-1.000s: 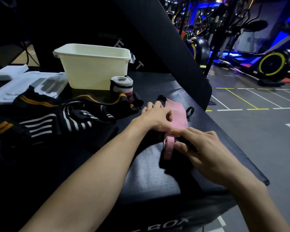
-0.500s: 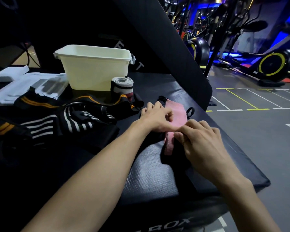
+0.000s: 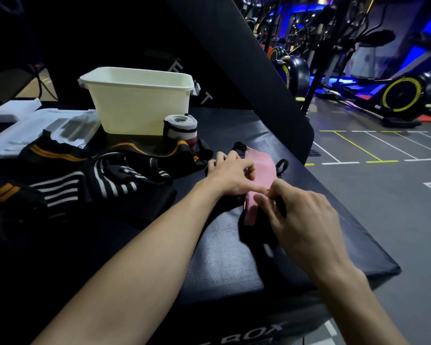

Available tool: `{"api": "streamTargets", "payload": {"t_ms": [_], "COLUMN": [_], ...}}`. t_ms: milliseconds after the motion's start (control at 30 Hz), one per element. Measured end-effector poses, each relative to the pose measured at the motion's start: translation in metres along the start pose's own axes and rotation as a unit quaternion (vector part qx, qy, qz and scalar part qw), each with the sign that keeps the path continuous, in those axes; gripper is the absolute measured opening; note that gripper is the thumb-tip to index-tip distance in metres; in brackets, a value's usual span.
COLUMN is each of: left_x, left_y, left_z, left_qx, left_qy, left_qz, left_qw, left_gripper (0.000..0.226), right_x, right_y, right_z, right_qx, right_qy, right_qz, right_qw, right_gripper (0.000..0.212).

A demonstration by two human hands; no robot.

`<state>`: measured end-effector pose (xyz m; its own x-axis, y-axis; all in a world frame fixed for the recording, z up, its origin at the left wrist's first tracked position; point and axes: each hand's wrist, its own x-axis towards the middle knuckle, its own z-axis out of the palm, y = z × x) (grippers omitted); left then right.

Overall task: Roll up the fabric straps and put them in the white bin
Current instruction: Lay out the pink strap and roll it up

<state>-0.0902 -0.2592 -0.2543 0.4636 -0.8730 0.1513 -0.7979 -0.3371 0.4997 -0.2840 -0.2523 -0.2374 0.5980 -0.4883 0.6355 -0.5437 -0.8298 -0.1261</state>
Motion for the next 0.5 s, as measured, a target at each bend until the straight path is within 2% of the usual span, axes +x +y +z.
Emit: {"api": "streamTargets", "payload": {"t_ms": [100,200,300,500], "left_x": [0.002,0.004,0.006,0.01], "left_y": [-0.002,-0.003,-0.005,-0.01], "left_z": [0.001,0.001,-0.001,-0.002], "left_qx": [-0.007,-0.017,-0.028,-0.039], "left_qy": [0.018,0.036,0.045,0.039], "left_qz": [0.0,0.003,0.004,0.007], "left_qw": [1.0,0.999,0.999,0.998], "left_gripper": [0.045,0.048,0.044,0.036], "right_x": [0.0,0.002,0.003,0.002], "right_y": [0.01,0.018,0.021,0.026], "right_z": [0.003,0.001,0.001,0.019], "right_qx": [0.047,0.052,0.007,-0.046], "right_qy": [-0.06,-0.126,-0.18,-0.124], "right_qz": [-0.009,-0.027,-0.04,-0.061], "right_qw": [0.997,0.99,0.983,0.989], "right_gripper": [0.03,0.047,0.069,0.079]}}
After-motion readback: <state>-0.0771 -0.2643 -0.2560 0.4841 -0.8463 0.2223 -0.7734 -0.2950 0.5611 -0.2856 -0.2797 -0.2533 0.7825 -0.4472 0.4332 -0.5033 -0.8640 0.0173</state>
